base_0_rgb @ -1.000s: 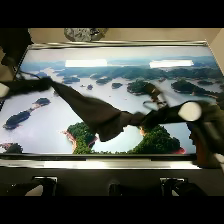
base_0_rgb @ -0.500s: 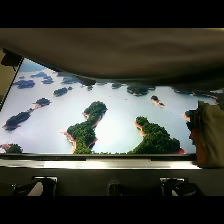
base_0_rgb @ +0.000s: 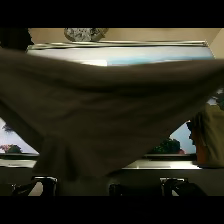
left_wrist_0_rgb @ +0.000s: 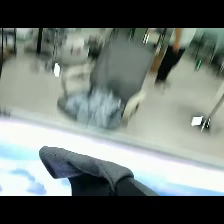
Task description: Fold the shirts.
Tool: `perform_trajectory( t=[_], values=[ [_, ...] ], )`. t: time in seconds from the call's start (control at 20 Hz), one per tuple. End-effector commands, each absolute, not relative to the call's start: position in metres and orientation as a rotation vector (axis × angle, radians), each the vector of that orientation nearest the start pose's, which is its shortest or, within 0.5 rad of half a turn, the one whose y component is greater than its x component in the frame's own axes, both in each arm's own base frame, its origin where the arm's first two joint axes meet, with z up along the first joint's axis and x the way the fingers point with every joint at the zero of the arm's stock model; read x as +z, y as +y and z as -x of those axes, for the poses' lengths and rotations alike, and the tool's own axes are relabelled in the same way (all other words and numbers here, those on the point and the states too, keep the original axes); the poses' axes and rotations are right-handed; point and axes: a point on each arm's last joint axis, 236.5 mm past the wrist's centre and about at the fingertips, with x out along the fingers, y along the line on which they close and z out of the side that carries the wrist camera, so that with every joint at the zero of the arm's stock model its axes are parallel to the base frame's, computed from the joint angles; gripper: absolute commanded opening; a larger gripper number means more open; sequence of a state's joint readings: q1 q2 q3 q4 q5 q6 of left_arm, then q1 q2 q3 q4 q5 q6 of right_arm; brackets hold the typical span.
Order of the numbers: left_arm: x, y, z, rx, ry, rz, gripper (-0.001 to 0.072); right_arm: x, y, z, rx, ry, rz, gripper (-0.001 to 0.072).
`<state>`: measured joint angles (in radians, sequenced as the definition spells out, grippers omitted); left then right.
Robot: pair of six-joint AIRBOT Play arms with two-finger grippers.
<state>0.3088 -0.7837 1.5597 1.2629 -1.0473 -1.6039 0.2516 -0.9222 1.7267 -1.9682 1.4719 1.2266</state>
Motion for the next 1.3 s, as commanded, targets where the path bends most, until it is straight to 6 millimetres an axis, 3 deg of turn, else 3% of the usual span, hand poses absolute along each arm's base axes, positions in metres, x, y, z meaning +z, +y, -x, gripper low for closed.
perform_trajectory(
  t=[0.0,0.1,0.15,0.25,0.4,0.55,0.6,0.65,0.7,0.85,0.95,1.05,1.1,1.25],
  values=[
    [0.226,0.035,-0.357,0.041,0.6,0.261,0.0026,0.198,0.026,-0.395,0.148,0.936,0.658,0.0049],
    [0.118,0.034,-0.37,0.041,0.749,0.264,0.0026,0.107,0.056,-0.439,0.263,1.031,0.483,0.005],
    [0.079,0.034,-0.374,0.046,0.796,0.26,0.0027,0.071,0.065,-0.458,0.305,1.062,0.372,0.005],
    [0.023,0.037,-0.381,0.07,0.874,0.282,0.0027,0.026,0.075,-0.49,0.338,1.063,0.16,0.0051],
    [-0.017,0.036,-0.401,0.088,0.914,0.383,0.0027,-0.001,0.08,-0.516,0.339,1.036,-0.059,0.0052],
    [-0.042,0.03,-0.403,0.091,0.966,0.445,0.0027,-0.013,0.082,-0.519,0.34,1.048,-0.071,0.0065],
    [-0.044,0.029,-0.402,0.089,0.974,0.444,0.0027,-0.01,0.087,-0.516,0.355,1.057,-0.087,0.0244],
    [-0.043,0.03,-0.402,0.085,0.97,0.435,0.0027,0.0,0.09,-0.51,0.391,1.063,-0.077,0.0562],
    [-0.041,0.031,-0.402,0.086,0.967,0.435,0.0027,0.017,0.094,-0.499,0.472,1.064,-0.019,0.0697],
    [-0.041,0.034,-0.4,0.093,0.97,0.441,0.0027,0.073,0.07,-0.462,0.585,1.095,0.089,0.0687],
    [-0.043,0.035,-0.395,0.093,0.992,0.449,0.0027,0.093,0.04,-0.421,0.593,1.203,0.04,0.0674],
    [-0.045,0.033,-0.391,0.068,1.011,0.418,0.0027,0.081,0.021,-0.363,0.623,1.436,0.006,0.0664],
    [-0.046,0.032,-0.39,0.056,1.019,0.404,0.0028,0.072,0.022,-0.341,0.642,1.517,-0.001,0.0664],
    [-0.048,0.029,-0.386,0.046,1.039,0.404,0.0028,0.025,0.063,-0.3,0.625,1.563,-0.052,0.0681]
  ],
)
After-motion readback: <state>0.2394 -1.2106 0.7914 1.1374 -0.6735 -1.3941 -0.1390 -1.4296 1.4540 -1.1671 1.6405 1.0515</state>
